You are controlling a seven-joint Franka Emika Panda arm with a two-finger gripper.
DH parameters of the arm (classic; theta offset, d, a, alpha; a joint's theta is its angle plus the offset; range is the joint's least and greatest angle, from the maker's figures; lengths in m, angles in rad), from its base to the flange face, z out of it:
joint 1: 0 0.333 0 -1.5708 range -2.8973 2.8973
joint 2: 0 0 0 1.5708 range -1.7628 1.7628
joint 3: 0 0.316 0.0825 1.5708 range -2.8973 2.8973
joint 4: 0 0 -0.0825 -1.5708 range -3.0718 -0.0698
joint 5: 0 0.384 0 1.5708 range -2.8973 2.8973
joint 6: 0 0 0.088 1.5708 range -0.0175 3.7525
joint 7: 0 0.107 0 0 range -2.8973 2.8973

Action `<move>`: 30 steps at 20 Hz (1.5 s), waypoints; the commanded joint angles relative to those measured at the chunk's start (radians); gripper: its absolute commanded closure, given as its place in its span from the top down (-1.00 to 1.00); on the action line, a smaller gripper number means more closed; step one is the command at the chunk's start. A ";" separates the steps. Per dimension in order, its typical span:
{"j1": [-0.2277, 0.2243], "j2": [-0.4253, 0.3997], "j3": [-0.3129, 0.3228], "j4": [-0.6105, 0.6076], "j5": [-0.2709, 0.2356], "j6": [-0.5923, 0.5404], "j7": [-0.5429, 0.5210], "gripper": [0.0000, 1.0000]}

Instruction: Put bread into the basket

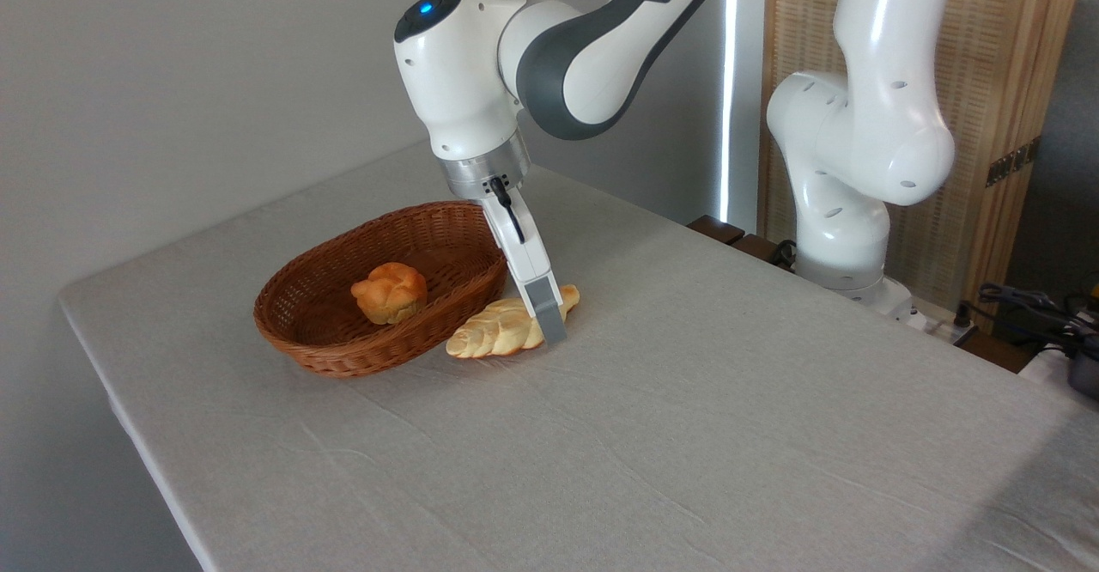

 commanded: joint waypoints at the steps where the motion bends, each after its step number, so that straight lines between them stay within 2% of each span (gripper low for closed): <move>1: -0.007 0.002 0.015 -0.015 0.012 0.039 0.013 -0.49; 16: -0.003 0.001 0.017 -0.013 0.013 0.013 0.041 -0.49; 18: -0.001 -0.017 0.038 -0.001 0.021 -0.037 0.041 -0.49; 21: -0.001 -0.033 0.070 0.075 0.087 -0.206 0.042 -0.52; 23: -0.003 -0.034 0.098 0.111 0.090 -0.249 0.041 -0.52; 28: -0.007 -0.040 0.104 0.175 0.073 -0.255 0.036 -0.51; 29: -0.010 -0.040 0.104 0.198 0.049 -0.255 0.036 -0.51; 30: -0.013 -0.039 0.098 0.227 0.001 -0.254 0.035 -0.51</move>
